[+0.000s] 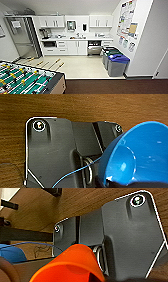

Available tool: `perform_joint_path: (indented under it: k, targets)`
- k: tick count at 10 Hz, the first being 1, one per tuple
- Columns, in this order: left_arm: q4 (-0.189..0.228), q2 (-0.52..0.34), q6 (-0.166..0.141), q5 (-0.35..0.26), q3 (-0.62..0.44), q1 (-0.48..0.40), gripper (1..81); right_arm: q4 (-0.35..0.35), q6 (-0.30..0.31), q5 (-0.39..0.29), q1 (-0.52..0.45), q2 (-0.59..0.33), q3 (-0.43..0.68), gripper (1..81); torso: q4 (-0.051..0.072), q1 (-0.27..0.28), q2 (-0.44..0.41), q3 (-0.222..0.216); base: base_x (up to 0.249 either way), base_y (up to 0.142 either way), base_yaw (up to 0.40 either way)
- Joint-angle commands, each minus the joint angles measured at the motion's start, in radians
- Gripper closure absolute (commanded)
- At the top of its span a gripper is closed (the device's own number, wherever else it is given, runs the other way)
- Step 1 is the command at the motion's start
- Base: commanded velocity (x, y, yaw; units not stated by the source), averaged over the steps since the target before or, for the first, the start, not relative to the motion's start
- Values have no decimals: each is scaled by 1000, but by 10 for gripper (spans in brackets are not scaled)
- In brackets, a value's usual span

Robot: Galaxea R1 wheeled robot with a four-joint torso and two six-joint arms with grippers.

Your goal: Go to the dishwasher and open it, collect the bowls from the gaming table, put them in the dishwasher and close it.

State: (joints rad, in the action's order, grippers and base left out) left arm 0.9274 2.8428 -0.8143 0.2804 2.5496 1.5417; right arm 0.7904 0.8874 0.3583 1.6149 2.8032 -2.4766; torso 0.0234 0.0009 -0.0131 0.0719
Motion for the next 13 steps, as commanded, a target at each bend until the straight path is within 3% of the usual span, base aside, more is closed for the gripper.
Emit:
perform_joint_path:
  k: [1,13]
  targets:
    - [2,-14,0,-23,-3,-31,811,20,-2,-21,-29,-15,6,811,0,0,0,0,187,0,0]
    - [2,-18,0,-18,-3,-31,811,24,-1,-19,-28,-14,2,811,0,-1,0,0,190,0,0]
